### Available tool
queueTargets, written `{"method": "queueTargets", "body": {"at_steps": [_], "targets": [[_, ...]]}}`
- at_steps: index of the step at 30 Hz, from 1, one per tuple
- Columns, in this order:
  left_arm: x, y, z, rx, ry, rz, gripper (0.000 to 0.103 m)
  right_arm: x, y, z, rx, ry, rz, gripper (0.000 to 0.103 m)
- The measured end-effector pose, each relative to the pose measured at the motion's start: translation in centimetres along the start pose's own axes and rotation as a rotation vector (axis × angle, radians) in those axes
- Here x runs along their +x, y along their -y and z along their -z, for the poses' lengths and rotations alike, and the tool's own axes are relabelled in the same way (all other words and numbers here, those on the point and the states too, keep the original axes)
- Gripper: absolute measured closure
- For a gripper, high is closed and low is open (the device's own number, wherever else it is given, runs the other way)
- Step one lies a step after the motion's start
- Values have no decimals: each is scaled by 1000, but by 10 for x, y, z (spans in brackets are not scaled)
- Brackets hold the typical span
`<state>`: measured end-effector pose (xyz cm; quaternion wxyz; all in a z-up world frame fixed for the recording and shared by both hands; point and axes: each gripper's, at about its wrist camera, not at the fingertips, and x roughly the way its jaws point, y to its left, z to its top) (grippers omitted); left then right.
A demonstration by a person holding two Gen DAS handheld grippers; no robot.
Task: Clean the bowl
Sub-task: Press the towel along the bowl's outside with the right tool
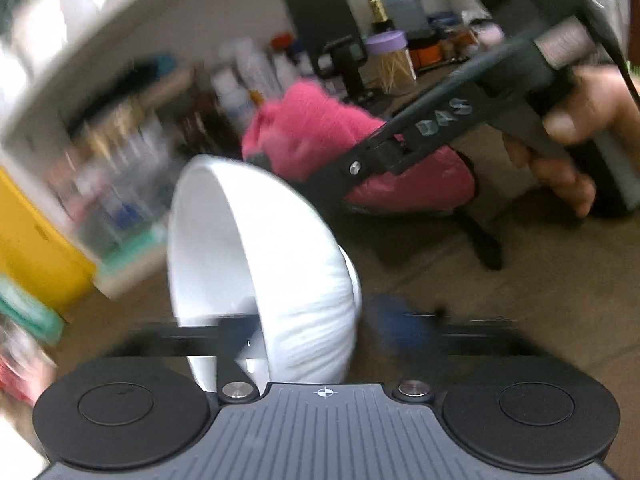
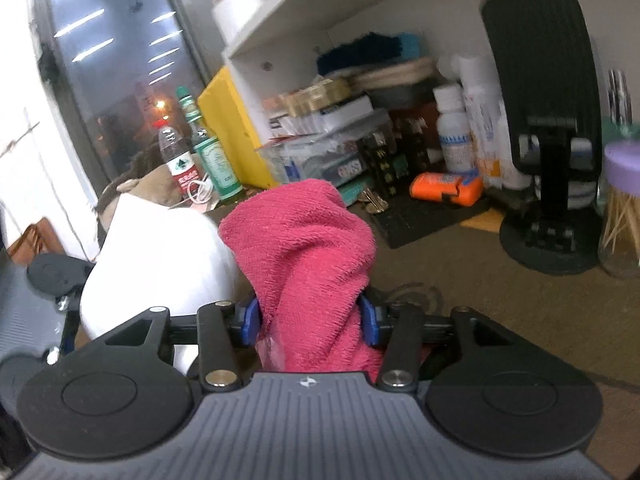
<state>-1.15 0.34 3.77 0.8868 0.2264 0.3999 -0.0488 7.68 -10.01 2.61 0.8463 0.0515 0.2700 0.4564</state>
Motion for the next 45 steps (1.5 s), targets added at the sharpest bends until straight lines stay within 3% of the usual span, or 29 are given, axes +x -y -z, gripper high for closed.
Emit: {"method": "queueTargets", "body": {"at_steps": [7, 10, 15, 18, 22, 28, 33, 37, 43, 45], "targets": [[-14, 2, 6, 110, -59, 51, 73, -28, -52, 12, -283, -11, 49, 70], [-14, 5, 7, 130, -61, 48, 72, -52, -91, 30, -457, -55, 106, 70], [-15, 5, 9, 130, -56, 56, 73, -82, -134, 56, -598, -141, 110, 71], [-14, 4, 9, 137, -53, 60, 73, -74, -142, 57, -653, -194, 107, 71], [-15, 6, 9, 165, -55, 60, 73, -47, -128, 32, -673, -199, 117, 71], [-16, 6, 8, 170, -60, 66, 70, -15, -98, -13, -630, -146, 222, 71], [-14, 2, 6, 157, -55, 81, 70, -7, -74, -20, -520, -92, 254, 71], [-12, 0, 2, 154, -56, 91, 69, -10, -70, -6, -465, -55, 238, 71], [-7, -7, -6, 131, -33, 88, 58, -23, -43, 6, -286, 5, 208, 70], [-7, -22, -9, 42, 0, 150, 64, -24, -30, 8, -209, 13, 179, 70]]}}
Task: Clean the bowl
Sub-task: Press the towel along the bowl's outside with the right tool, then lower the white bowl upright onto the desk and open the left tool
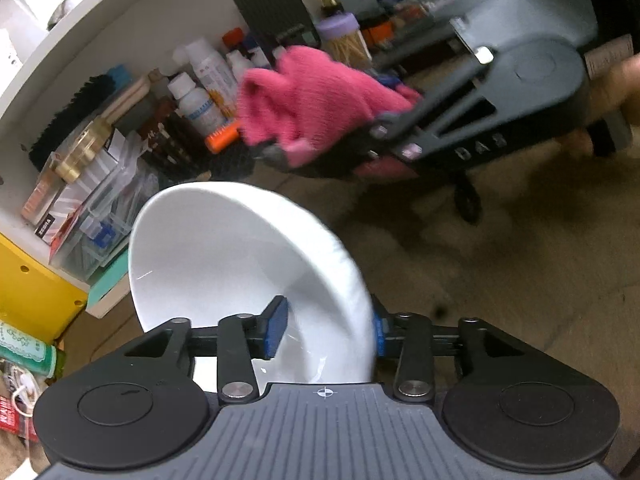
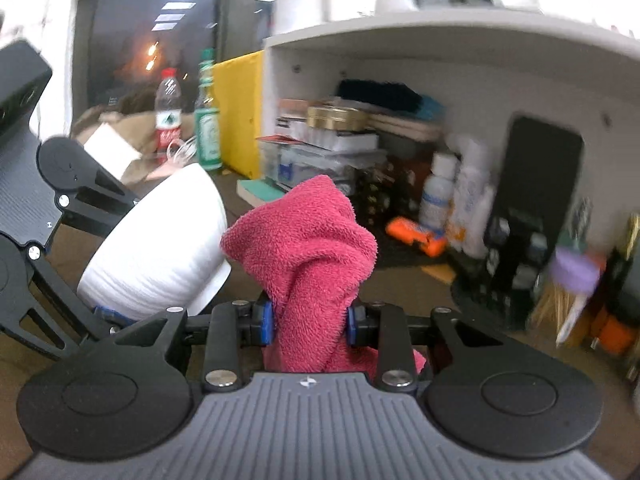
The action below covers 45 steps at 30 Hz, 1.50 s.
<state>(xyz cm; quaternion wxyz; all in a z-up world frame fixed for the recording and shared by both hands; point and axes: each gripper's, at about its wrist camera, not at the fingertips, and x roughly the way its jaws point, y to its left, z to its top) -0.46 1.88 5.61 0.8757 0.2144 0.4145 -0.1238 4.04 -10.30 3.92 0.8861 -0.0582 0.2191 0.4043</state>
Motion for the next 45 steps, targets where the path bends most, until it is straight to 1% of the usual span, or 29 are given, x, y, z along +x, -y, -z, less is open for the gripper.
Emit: {"method": "queueTargets", "body": {"at_steps": [1, 2, 5, 7, 8, 11, 12, 13, 16, 18, 19, 20, 22, 24, 25, 27, 29, 32, 33, 35, 36, 37, 38, 40, 41, 43, 44, 45], "targets": [[-2, -7, -1, -39, 13, 30, 67, -1, 2, 0, 13, 2, -8, 70], [-4, -21, -1, -105, 29, 87, 70, -2, 4, 0, 20, 4, -17, 70], [-8, -36, 4, -158, 55, 150, 69, -11, 5, -2, 10, 11, -47, 69], [-8, -39, 6, -181, 54, 162, 66, -13, 6, -1, 13, 4, -44, 69], [-9, -36, 7, -166, 53, 150, 65, -13, 7, -1, 16, -2, -38, 69], [-9, -25, 5, -113, 36, 112, 58, -13, 7, -3, 38, -12, -29, 69], [-8, -12, 2, -47, 24, 85, 58, -13, 6, -3, 43, -17, -22, 69], [-7, -13, 0, -43, 24, 89, 59, -14, 5, -3, 46, -22, -14, 69], [-4, -23, -6, -108, 43, 142, 68, -20, 10, 0, 68, -11, 2, 69], [-2, -56, -4, -297, 94, 259, 71, -25, 13, 1, 86, -3, 3, 69], [-1, -67, 0, -362, 107, 296, 72, -27, 15, 2, 91, -5, -3, 69], [1, -97, 13, -546, 151, 398, 77, -28, 12, 1, 71, -10, -4, 69], [8, -137, 45, -825, 234, 530, 77, -25, -5, -3, -46, -31, 8, 69], [12, -153, 71, -959, 293, 562, 71, -19, -26, -9, -174, -66, 22, 69], [13, -162, 84, -1025, 322, 577, 70, -13, -37, -12, -239, -88, 30, 69], [15, -168, 104, -1096, 354, 602, 64, 5, -56, -20, -356, -138, 47, 69], [17, -168, 111, -1109, 369, 622, 63, 26, -72, -27, -433, -186, 58, 69], [17, -166, 111, -1108, 373, 623, 63, 66, -96, -37, -534, -255, 9, 69], [18, -166, 111, -1110, 374, 623, 63, 71, -110, -35, -605, -261, -42, 69], [19, -169, 110, -1109, 371, 617, 62, 67, -129, -27, -729, -255, -131, 69], [19, -170, 110, -1109, 366, 624, 62, 57, -134, -25, -755, -239, -207, 71], [19, -169, 107, -1089, 351, 618, 61, 43, -133, -25, -738, -213, -302, 71], [20, -168, 103, -1069, 336, 611, 58, 31, -130, -26, -699, -189, -373, 71], [12, -160, 95, -964, 292, 549, 56, 13, -121, -26, -612, -163, -410, 70], [9, -156, 91, -912, 270, 517, 55, 6, -115, -25, -581, -149, -396, 70], [5, -141, 78, -813, 235, 447, 53, -14, -93, -19, -486, -108, -339, 69], [1, -126, 66, -744, 212, 395, 52, -24, -79, -16, -423, -89, -298, 69], [0, -120, 61, -719, 207, 394, 52, -31, -60, -12, -329, -75, -232, 69]]}}
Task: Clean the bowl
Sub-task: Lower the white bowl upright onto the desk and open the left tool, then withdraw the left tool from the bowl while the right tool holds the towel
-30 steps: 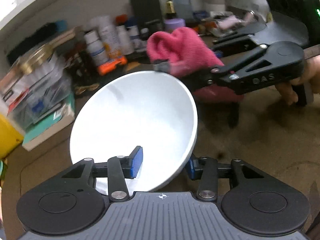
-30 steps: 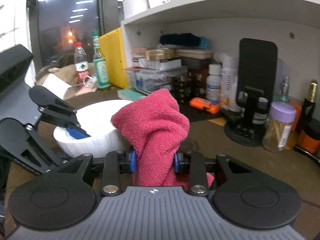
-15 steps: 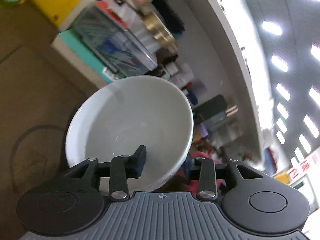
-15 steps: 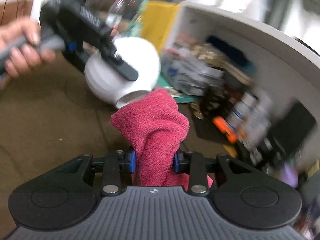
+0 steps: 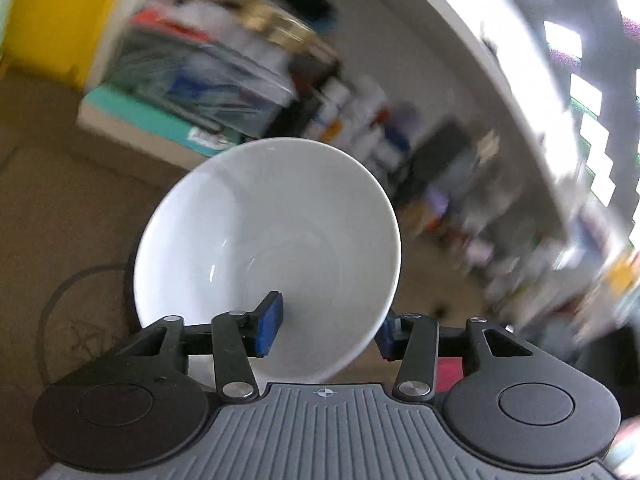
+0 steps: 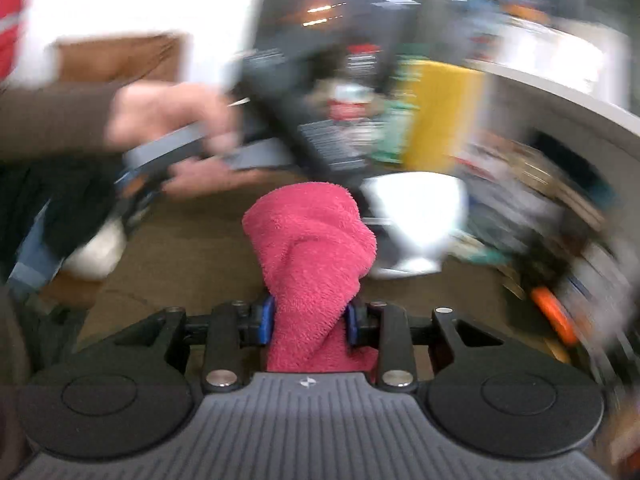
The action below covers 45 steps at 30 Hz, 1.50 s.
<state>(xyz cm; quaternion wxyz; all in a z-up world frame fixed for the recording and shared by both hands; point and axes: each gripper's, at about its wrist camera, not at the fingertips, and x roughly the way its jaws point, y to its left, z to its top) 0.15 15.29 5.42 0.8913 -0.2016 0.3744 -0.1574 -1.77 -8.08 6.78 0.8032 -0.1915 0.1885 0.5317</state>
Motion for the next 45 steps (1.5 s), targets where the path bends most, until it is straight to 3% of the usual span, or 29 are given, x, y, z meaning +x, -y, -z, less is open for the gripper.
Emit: {"method": "queueTargets", "body": {"at_steps": [1, 4, 5, 6, 7, 8, 9, 11, 14, 16, 21, 24, 26, 29, 32, 34, 36, 43, 45], "targets": [[3, 8, 1, 24, -10, -2, 52, -4, 10, 6, 69, 4, 42, 69], [22, 56, 11, 204, -46, -109, 53, -5, 33, 22, 260, -31, 199, 69], [36, 78, 18, 303, -77, -191, 46, -4, 39, 27, 311, -46, 248, 69], [43, 87, 22, 341, -88, -208, 23, -2, 44, 30, 348, -55, 292, 67], [49, 96, 26, 379, -98, -226, 16, 0, 47, 33, 385, -66, 336, 65], [57, 110, 32, 436, -102, -237, 9, 2, 49, 35, 406, -72, 369, 57], [58, 117, 35, 473, -91, -263, 2, 7, 53, 39, 436, -82, 413, 41], [58, 132, 37, 543, -71, -317, 0, 17, 63, 44, 480, -111, 435, 28], [44, 136, 38, 559, -65, -309, 0, 24, 67, 45, 499, -124, 455, 5], [31, 137, 42, 565, -47, -311, 0, 27, 67, 45, 501, -121, 473, 1], [-15, 125, 50, 505, -1, -295, 0, 39, 49, 39, 483, -202, 497, 0], [-21, 114, 56, 505, -3, -359, 0, 36, 40, 36, 520, -216, 519, 0], [-14, 99, 58, 477, -12, -430, 0, 37, 35, 35, 550, -217, 536, 0], [2, 83, 56, 417, -28, -455, 0, 46, 26, 26, 618, -211, 544, 0], [14, 77, 51, 400, -38, -465, 0, 56, 23, 16, 679, -141, 452, 0], [22, 73, 49, 410, -44, -470, 0, 63, 24, 13, 649, -160, 491, 0], [28, 69, 45, 407, -39, -465, 0, 71, 22, 12, 555, -222, 611, 0], [45, 54, 33, 290, 10, -452, 0, 46, 28, 26, 529, -227, 686, 0], [49, 54, 33, 262, 56, -486, 0, 42, 27, 28, 513, -219, 707, 0]]}}
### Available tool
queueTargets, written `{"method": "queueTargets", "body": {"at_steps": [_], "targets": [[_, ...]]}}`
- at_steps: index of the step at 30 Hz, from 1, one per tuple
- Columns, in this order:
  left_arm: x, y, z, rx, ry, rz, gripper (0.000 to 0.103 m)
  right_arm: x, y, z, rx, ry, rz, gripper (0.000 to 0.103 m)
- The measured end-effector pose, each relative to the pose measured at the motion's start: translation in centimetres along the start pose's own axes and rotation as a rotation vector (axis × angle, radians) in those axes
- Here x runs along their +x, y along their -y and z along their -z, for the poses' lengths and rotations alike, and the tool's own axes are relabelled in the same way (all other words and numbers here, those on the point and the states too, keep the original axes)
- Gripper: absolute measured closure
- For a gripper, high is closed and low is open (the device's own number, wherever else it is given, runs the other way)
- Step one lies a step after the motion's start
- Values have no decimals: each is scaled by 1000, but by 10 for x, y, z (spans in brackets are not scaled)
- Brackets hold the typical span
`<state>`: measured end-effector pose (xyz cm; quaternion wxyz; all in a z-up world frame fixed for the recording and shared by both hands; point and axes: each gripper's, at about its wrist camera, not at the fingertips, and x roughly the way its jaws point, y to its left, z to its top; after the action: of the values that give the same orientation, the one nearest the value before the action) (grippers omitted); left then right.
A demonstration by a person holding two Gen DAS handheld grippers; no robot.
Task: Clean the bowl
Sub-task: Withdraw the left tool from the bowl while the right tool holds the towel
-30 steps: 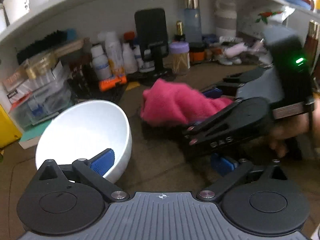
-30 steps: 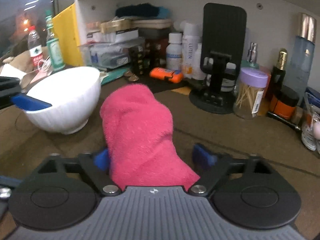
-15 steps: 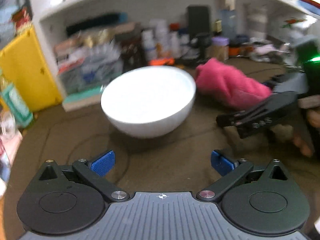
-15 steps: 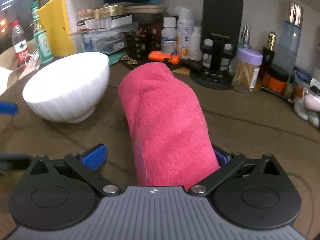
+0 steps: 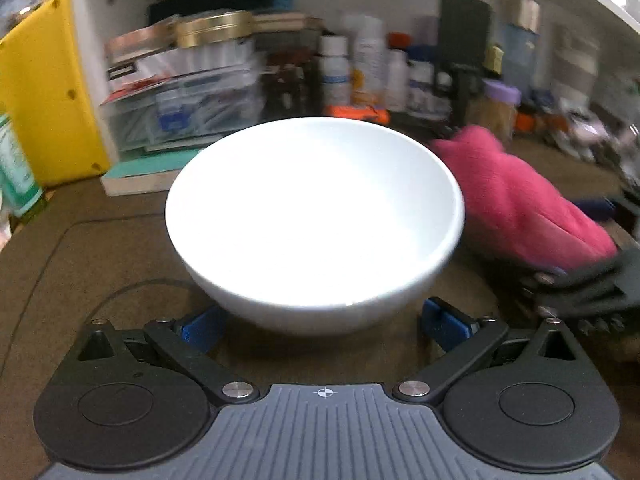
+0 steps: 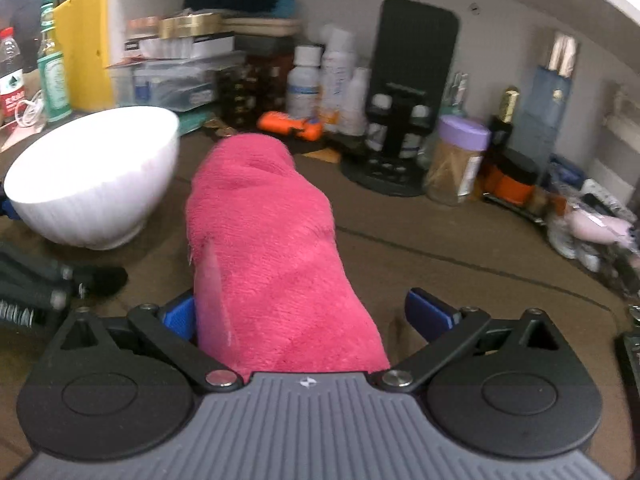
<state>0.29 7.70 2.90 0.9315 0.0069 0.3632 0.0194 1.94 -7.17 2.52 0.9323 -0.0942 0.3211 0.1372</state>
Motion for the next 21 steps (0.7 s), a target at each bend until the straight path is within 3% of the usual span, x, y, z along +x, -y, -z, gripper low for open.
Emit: {"method": "queueTargets", "body": {"at_steps": [4, 9, 16, 21], "targets": [[1, 3, 1, -49, 22, -47, 0, -1, -8, 1, -40, 26, 22, 0], [0, 5, 2, -68, 27, -75, 0, 10, 9, 1, 72, -19, -94, 0], [-4, 7, 6, -74, 41, -119, 0, 11, 6, 2, 93, -20, -75, 0], [-2, 2, 6, -97, 36, -99, 0, 12, 9, 2, 95, -20, -77, 0]]}}
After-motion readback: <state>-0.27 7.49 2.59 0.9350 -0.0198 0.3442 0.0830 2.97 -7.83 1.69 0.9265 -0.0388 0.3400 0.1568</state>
